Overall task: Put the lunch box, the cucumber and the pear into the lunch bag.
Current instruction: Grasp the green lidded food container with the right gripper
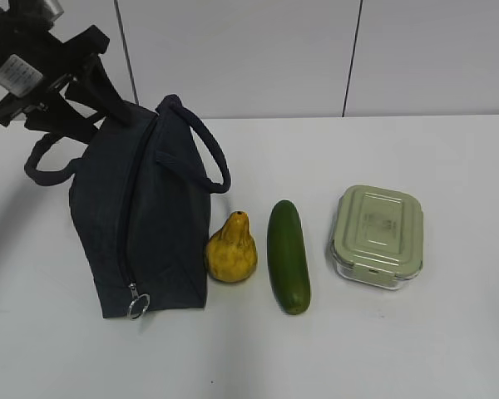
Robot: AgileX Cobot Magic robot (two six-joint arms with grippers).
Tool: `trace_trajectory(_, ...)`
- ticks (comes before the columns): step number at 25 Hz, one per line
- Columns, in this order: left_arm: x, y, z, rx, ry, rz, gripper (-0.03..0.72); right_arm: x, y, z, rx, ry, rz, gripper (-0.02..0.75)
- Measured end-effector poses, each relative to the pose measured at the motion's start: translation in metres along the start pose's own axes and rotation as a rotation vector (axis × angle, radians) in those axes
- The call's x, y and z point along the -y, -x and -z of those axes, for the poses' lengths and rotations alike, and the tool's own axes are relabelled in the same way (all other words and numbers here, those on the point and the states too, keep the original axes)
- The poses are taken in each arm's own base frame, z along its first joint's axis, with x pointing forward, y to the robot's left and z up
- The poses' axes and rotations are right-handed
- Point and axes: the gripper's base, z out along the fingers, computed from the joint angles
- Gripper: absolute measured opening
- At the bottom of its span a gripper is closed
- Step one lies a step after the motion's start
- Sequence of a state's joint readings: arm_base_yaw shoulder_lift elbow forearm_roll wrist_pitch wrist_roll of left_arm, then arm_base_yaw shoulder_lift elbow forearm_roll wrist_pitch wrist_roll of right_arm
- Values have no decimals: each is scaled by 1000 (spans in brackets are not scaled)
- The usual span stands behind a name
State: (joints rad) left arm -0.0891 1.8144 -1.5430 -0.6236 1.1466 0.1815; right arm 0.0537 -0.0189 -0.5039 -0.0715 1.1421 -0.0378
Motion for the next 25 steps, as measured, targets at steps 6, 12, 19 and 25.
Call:
trace_trajectory(6,-3,2,-7,-7,-7,8,384,0,0,0,0,0,0,368)
trace_trajectory(12,-3,3,-6,-1,-8,6,53,0,0,0,0,0,0,368)
trace_trajectory(19,-3,3,-6,2,-8,6,11,0,0,0,0,0,0,368)
trace_trajectory(25,-3,3,-6,2,-8,6,11,0,0,0,0,0,0,368)
